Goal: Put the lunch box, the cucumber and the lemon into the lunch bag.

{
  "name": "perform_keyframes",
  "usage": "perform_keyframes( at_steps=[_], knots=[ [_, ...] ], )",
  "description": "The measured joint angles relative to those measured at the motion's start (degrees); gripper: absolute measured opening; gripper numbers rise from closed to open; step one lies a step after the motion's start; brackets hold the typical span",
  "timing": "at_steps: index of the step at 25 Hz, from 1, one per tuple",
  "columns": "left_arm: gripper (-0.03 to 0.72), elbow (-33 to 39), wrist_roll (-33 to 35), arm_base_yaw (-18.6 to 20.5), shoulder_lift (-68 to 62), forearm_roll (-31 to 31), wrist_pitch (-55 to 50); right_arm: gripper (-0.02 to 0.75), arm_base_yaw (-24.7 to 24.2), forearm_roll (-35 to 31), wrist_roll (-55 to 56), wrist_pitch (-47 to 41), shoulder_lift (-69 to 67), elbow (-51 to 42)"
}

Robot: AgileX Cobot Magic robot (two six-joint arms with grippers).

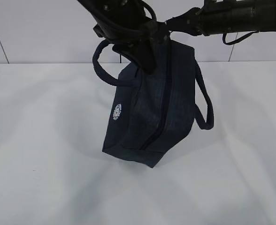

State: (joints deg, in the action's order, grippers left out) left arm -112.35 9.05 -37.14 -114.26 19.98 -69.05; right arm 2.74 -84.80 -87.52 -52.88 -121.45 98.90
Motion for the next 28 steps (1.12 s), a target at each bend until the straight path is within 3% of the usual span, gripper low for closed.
perform_keyframes(
  at_steps=[28],
  knots=[
    [-0.005,0.10,-1.62,-5.70,8.88,-1.47,0.39,0.007,-1.20,-0.70,0.00,-3.40,0.00,0.19]
  ],
)
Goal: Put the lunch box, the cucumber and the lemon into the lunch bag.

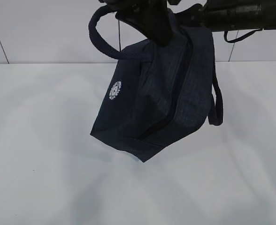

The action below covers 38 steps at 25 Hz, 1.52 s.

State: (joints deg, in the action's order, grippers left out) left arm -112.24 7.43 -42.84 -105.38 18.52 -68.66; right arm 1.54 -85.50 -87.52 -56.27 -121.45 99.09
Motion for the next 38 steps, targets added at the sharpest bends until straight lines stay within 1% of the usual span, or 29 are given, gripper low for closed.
perform_keyframes(
  at_steps=[17,24,30,34,38],
  knots=[
    [-0.005,0.29,-0.48,-0.04,4.40,-0.84,-0.24,0.007,0.23,-0.94,0.26,-3.26,0.45,0.22],
    [-0.005,0.29,-1.08,-0.38,4.40,-4.34,-0.98,0.007,0.23,-0.98,0.26,-3.30,0.45,0.22],
    [-0.005,0.29,-1.19,-0.38,1.48,-4.63,-2.10,0.007,-0.11,-0.07,0.26,-2.81,0.12,0.22],
    [-0.005,0.29,-1.19,-0.46,-0.77,-6.10,-2.48,0.007,-0.55,0.58,0.35,-2.28,-0.38,0.22],
    [-0.005,0.29,-1.19,0.97,-2.38,-5.99,-2.77,0.007,-0.59,0.66,0.94,-1.79,-0.48,0.22]
  ],
)
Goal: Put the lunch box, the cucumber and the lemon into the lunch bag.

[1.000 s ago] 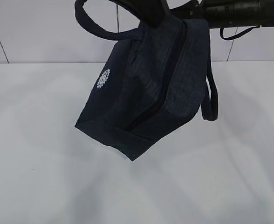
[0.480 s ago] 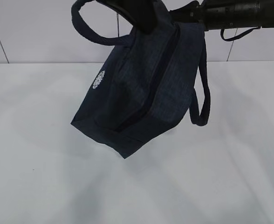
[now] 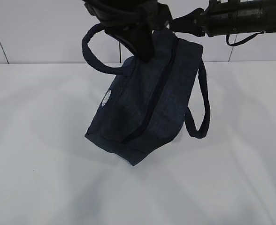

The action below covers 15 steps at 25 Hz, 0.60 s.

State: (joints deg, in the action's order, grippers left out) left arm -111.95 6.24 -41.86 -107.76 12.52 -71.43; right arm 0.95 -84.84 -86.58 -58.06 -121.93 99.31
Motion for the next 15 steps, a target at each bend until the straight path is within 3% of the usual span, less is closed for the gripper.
perform_keyframes(
  at_steps=[6,8,15],
  knots=[
    [-0.006,-0.27,-0.09,2.16,-0.09,0.33,-0.53,0.013,-0.10,0.05,0.45,0.00,0.00,0.00],
    [-0.006,-0.36,-0.09,2.67,-0.09,0.33,-0.67,0.051,-0.10,-0.06,0.69,0.00,0.00,0.00],
    [-0.006,-0.36,-0.09,4.02,-0.09,0.78,-1.48,0.369,-0.21,-2.03,4.57,0.00,0.00,0.00]
  ],
)
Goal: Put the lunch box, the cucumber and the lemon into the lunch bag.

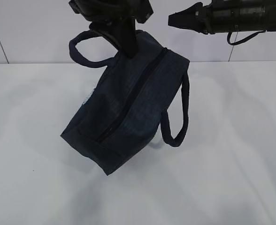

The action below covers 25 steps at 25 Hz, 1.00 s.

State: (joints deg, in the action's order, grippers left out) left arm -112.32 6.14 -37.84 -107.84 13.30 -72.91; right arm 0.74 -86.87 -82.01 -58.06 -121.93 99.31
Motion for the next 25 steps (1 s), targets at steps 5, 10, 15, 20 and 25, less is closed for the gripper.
perform_keyframes(
  at_steps=[5,10,15,20,25],
  knots=[
    [-0.006,0.00,-0.75,1.41,0.00,0.77,1.17,0.405,-0.12,-0.41,0.36,0.00,2.31,0.00],
    [-0.006,0.00,-1.98,2.26,-0.04,1.82,6.07,0.409,-0.18,-0.54,0.40,1.61,6.88,0.00],
    [-0.006,0.00,-5.02,3.20,-1.92,3.18,11.92,0.409,-0.78,-0.54,0.67,1.89,8.26,0.00],
    [-0.006,0.00,-5.67,4.55,-4.62,9.90,16.60,0.411,-1.24,-0.20,1.15,1.98,8.26,0.00],
    [-0.006,0.00,-7.26,7.32,-8.71,16.49,20.34,0.411,-1.58,-0.07,1.15,1.87,8.26,0.00]
  ],
)
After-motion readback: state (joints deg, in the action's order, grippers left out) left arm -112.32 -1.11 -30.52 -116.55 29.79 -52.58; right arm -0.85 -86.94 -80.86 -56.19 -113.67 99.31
